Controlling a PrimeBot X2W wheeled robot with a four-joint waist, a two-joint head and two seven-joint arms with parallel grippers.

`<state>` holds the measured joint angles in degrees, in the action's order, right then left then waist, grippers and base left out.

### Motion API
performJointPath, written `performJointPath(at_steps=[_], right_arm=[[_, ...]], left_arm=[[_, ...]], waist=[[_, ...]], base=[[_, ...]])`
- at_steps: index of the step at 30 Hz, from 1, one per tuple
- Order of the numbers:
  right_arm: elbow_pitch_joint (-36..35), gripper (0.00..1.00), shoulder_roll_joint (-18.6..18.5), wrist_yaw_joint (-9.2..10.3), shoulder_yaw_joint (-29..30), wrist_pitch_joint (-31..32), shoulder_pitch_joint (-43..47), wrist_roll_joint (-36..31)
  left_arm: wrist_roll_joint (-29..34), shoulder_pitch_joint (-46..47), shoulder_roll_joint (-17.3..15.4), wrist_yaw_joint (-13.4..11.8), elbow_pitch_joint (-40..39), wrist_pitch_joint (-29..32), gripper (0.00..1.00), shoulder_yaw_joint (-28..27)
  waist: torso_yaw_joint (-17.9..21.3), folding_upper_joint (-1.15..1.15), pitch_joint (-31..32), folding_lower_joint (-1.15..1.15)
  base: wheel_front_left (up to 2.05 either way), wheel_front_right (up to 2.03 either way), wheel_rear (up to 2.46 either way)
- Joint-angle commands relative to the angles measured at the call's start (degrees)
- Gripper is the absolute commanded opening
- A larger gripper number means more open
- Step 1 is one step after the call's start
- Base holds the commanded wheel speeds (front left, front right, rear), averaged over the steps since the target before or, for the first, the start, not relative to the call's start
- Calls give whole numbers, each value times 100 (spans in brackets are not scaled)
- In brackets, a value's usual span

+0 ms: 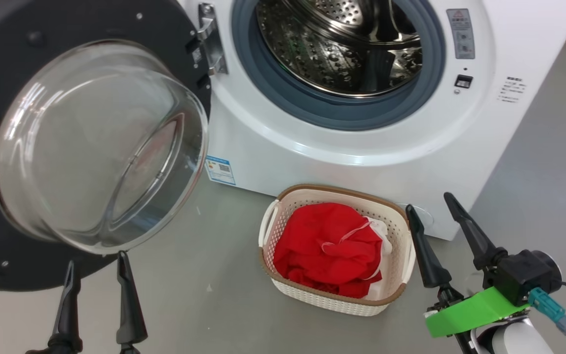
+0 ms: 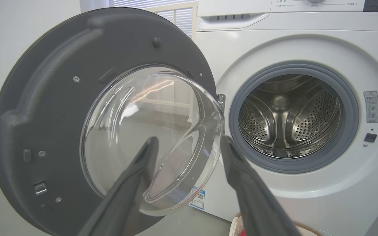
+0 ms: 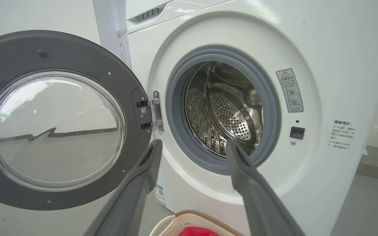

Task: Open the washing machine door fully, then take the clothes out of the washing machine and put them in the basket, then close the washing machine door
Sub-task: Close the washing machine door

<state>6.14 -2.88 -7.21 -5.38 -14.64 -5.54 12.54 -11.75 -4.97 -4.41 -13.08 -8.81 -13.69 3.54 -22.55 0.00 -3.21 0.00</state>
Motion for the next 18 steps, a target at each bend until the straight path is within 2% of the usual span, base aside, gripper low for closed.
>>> performJointPath(at_steps=[1,14,15,16,18], right_arm=[[-149,100,1,-28,-162,-36,18,-18],[-104,100,1,-28,-205,-36,57,-22],[-101,100,1,-28,-206,-36,59,-25],[-97,100,1,-28,-206,-36,62,-27],[-89,100,1,-28,-204,-36,66,-31]], left_arm=[[-37,46,-22,-7,-167,-10,100,-200],[-44,15,-77,-112,-173,-39,100,-296],[-46,17,-85,-114,-179,-42,83,-304],[-50,17,-90,-115,-185,-44,40,-309],[-16,23,-116,-124,-214,-56,0,-319]], waist=[[-115,0,16,0],[-287,0,53,0],[-285,0,52,0],[-283,0,52,0],[-274,0,49,0]], base=[[0,0,0],[0,0,0],[0,0,0],[0,0,0],[0,0,0]])
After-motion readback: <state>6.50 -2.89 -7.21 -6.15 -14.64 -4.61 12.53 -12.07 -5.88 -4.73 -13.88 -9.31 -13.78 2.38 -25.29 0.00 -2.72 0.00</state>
